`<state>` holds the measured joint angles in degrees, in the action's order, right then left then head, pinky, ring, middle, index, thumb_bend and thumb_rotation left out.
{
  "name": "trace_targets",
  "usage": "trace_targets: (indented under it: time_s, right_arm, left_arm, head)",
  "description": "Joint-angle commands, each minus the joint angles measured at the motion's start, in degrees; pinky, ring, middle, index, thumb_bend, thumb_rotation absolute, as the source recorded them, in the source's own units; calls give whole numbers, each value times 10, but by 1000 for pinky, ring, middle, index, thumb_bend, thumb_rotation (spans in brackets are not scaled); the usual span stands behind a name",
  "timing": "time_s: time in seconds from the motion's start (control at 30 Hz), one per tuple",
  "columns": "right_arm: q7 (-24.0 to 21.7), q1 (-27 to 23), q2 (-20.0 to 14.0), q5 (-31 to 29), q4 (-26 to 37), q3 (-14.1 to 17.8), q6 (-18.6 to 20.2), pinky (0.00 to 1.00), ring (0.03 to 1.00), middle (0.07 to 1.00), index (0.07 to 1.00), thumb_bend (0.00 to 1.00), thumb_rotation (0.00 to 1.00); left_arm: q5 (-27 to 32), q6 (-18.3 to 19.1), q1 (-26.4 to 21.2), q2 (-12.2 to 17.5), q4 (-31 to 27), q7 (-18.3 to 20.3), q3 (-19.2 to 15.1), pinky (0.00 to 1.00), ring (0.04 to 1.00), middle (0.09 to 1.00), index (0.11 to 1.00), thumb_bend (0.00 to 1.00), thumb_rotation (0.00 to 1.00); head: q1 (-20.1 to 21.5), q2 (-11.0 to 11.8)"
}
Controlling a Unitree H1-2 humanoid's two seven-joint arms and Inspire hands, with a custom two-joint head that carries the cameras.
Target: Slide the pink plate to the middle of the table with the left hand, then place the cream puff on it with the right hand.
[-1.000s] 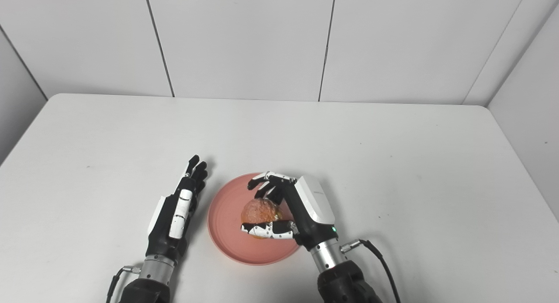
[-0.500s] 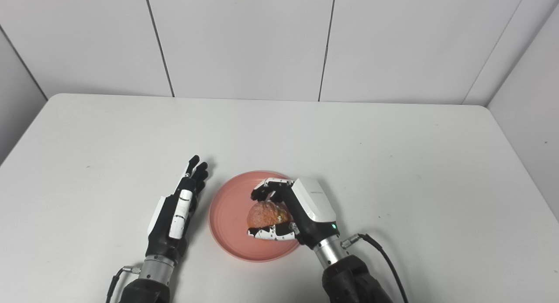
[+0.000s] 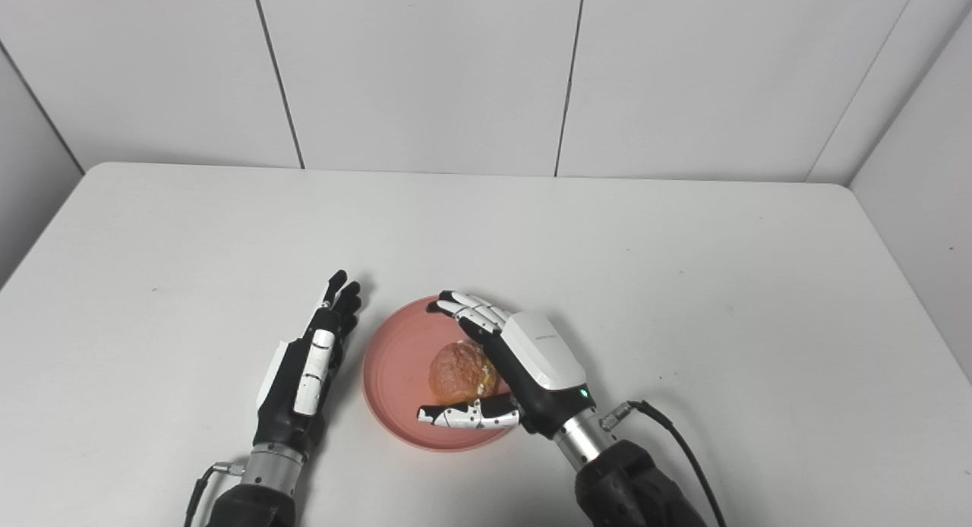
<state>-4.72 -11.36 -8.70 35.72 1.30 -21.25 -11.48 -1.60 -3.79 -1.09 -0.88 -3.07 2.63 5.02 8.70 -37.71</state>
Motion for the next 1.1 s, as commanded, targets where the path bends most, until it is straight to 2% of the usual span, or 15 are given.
trace_targets:
  time_s: [0.0,0.13,0.27,0.37,0.43,0.53,0.73,0.83,0.93,1.0,1.07]
  right_arm:
    - [-2,-5,-2,-12,26,8,0,925,929,939,922,608,666]
    - [-10,0,-4,-18,35,12,-5,953,935,948,934,639,757]
    - [-7,5,-3,-28,40,19,-13,959,936,954,944,639,775]
    - [18,14,4,-37,38,30,-35,959,947,972,958,671,849]
    - [32,21,11,-52,38,40,-44,964,964,991,984,675,863]
    - [58,27,22,-63,34,54,-61,933,981,1000,999,628,863]
    - [84,35,54,-131,18,93,-63,995,1000,1000,1000,636,921]
    - [93,39,67,-147,17,104,-55,1000,1000,1000,1000,638,949]
    - [109,43,86,-127,22,122,-11,992,1000,1000,1000,638,991]
    - [114,46,98,-117,31,134,25,992,981,1000,1000,695,999]
    - [111,46,109,-134,38,144,46,999,996,998,1000,718,1000]
  left_arm:
    - [-6,-7,-3,2,1,-2,0,996,983,982,989,626,1000]
    - [-4,-5,-6,1,2,-2,-1,1000,991,990,999,655,1000]
    - [-13,-4,-8,0,3,-8,-2,1000,992,990,994,671,1000]
    - [-19,-10,-11,0,9,-12,-5,1000,991,990,993,668,1000]
    - [-18,-11,-12,0,11,-13,-7,1000,995,992,995,671,1000]
    - [-15,-16,-13,1,14,-11,-8,1000,999,996,1000,669,1000]
    - [-19,-44,-17,1,30,-21,-12,1000,994,993,998,670,1000]
    - [-19,-48,-18,1,33,-23,-13,1000,995,993,996,675,1000]
    - [-19,-46,-18,2,32,-23,-13,1000,999,997,999,682,1000]
    - [-21,-42,-18,1,29,-24,-12,1000,999,998,999,684,1000]
    - [-23,-41,-17,2,26,-25,-12,1000,999,997,999,682,1000]
  head:
    - [-2,0]
    - [-5,-1]
    - [-7,-1]
    - [-8,-1]
    - [-8,-2]
    - [-8,-2]
    - [-8,-2]
    - [-8,-2]
    - [-7,-7]
    - [-7,-7]
    - [-5,-7]
